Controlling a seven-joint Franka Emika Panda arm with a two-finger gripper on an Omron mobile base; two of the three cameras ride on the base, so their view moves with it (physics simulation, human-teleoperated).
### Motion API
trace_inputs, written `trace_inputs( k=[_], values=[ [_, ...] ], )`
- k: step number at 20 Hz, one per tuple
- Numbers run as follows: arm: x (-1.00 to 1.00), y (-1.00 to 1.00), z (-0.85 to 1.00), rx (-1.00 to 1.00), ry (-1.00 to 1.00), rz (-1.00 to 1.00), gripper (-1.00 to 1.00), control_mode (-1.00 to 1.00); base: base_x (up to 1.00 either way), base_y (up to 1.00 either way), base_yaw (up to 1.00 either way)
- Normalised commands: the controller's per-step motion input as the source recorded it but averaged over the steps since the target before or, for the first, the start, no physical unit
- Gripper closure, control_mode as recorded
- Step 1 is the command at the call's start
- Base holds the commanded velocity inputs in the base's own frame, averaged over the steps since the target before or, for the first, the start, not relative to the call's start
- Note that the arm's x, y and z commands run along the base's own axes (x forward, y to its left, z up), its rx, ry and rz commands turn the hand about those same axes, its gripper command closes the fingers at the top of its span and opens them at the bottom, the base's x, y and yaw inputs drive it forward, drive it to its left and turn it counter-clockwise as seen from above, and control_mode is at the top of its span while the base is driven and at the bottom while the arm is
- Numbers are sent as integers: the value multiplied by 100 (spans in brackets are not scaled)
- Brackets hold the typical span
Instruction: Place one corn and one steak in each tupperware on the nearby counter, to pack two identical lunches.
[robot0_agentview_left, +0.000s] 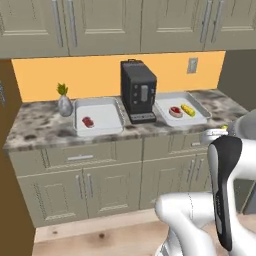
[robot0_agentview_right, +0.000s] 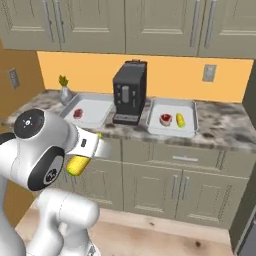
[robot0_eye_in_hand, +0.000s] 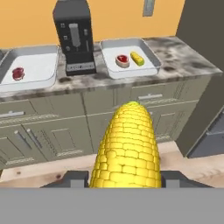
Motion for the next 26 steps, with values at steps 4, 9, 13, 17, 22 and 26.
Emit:
trace_inputs(
  k=[4, 9, 13, 17, 22, 26],
  values=[
    [0, 0, 0, 0, 0, 0, 100, 100, 65, 100, 0],
    [0, 0, 0, 0, 0, 0, 100, 100, 70, 100, 0],
    [0, 0, 0, 0, 0, 0, 100, 100, 92, 22, 0],
    [0, 0, 0, 0, 0, 0, 100, 100, 100, 0, 0],
    [0, 0, 0, 0, 0, 0, 100, 100, 78, 0, 1],
    [5, -4, -65, -3, 1, 5, 100, -100, 0, 0, 0]
  ],
)
